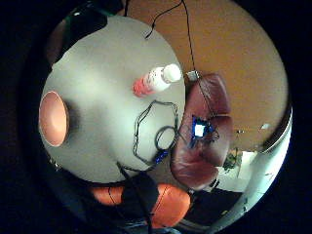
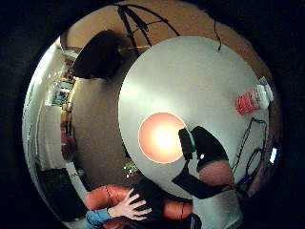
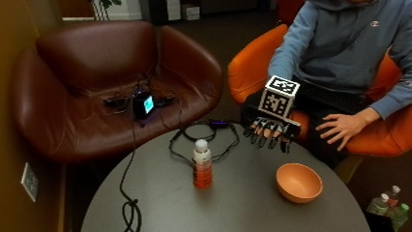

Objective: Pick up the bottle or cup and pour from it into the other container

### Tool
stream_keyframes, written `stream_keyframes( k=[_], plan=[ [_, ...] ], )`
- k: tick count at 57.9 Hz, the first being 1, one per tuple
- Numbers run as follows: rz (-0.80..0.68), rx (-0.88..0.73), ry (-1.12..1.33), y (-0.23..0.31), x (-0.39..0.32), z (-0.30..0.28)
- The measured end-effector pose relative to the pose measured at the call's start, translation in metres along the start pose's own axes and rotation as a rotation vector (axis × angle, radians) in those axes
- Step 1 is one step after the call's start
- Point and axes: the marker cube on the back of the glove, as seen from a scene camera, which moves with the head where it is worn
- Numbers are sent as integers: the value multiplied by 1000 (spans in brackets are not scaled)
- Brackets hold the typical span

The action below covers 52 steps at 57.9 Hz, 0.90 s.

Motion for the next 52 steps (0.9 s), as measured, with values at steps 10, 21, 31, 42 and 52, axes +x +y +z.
stream_keyframes(
  k=[10, 21, 31, 42, 52],
  plan=[
    [8, -14, 15, -17, 0, 7],
    [12, -3, 24, -31, 4, 10],
    [13, 1, 33, -33, 9, 13],
    [11, 9, 34, -30, 14, 14],
    [19, 23, 56, -27, 22, 11]
  ],
)
